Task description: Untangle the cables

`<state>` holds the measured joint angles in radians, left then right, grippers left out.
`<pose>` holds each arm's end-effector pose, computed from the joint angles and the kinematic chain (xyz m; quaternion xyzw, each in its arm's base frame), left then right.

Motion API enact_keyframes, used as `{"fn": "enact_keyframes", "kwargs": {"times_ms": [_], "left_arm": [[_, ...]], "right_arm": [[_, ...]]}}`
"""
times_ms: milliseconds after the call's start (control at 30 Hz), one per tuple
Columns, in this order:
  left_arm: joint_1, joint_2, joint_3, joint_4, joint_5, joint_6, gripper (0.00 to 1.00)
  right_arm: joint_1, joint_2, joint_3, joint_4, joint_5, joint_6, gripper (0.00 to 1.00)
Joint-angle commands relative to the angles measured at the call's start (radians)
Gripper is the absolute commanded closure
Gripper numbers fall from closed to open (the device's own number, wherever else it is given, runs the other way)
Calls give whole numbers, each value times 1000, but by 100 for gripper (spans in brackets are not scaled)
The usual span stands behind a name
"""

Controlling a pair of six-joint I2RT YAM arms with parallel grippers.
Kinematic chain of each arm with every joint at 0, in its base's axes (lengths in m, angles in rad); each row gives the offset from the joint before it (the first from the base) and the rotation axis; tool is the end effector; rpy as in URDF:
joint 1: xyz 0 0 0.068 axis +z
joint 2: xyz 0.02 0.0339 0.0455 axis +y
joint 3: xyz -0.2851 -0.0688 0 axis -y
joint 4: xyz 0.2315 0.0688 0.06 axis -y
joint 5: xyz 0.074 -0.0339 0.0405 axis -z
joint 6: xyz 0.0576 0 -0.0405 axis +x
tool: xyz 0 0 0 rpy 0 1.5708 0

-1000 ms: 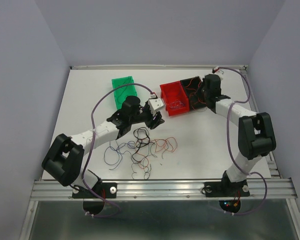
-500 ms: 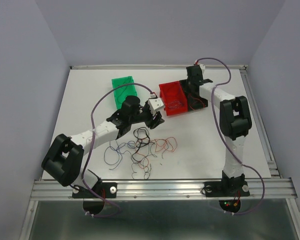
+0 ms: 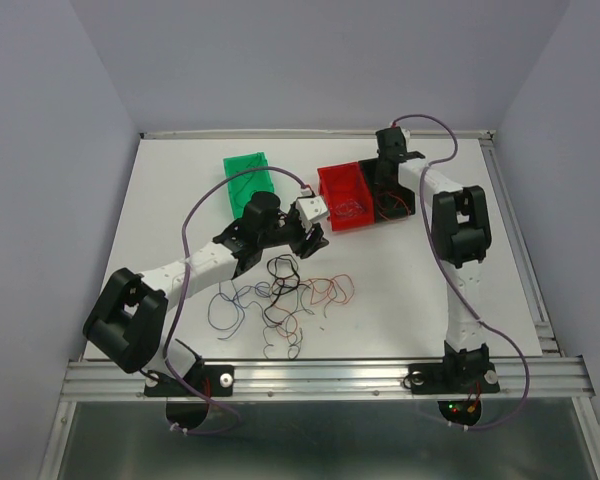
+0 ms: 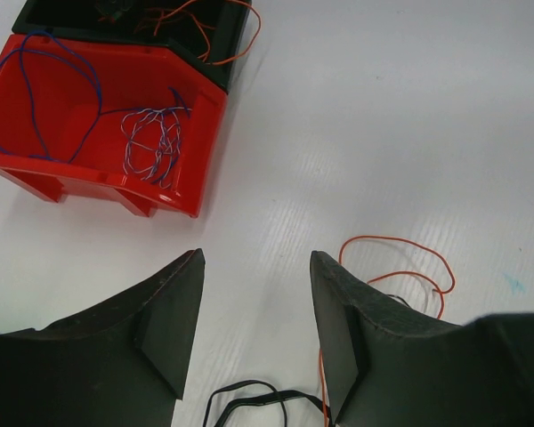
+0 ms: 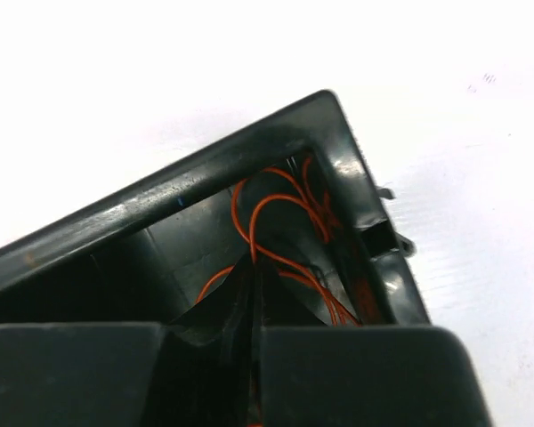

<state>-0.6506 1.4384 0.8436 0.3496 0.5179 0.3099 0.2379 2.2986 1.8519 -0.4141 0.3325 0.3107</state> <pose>0.2438 -0.2214 0.2860 0.4918 0.6030 -0.2998 0.5520 0.5176 0.1062 0.1831 0.0911 0.9220 -0.0565 0.3720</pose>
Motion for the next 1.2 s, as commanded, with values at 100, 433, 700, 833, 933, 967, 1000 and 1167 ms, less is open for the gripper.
{"fn": "enact_keyframes", "kwargs": {"times_ms": [100, 433, 700, 833, 933, 967, 1000, 1167], "left_arm": [[-3, -39, 15, 23, 10, 14, 38], [-3, -41, 14, 22, 8, 14, 39], [-1, -45, 14, 23, 11, 15, 39], [-3, -52, 9, 23, 11, 15, 39], [-3, -55, 8, 25, 14, 17, 38], [-1, -58, 8, 25, 14, 14, 38], [-1, -61, 6, 25, 11, 14, 38], [15, -102, -15, 55, -32, -6, 38]], "right_arm": [[-2, -14, 27, -15, 3, -12, 81], [6, -218, -48, 9, -43, -13, 64], [9, -344, -167, 32, -29, 11, 38], [14, -494, -360, 60, -43, 73, 24], [15, -591, -502, 110, -39, 128, 19], [17, -622, -548, 130, -44, 145, 19], [23, -690, -648, 150, -53, 151, 19], [29, -846, -894, 294, -90, 191, 23]]}}
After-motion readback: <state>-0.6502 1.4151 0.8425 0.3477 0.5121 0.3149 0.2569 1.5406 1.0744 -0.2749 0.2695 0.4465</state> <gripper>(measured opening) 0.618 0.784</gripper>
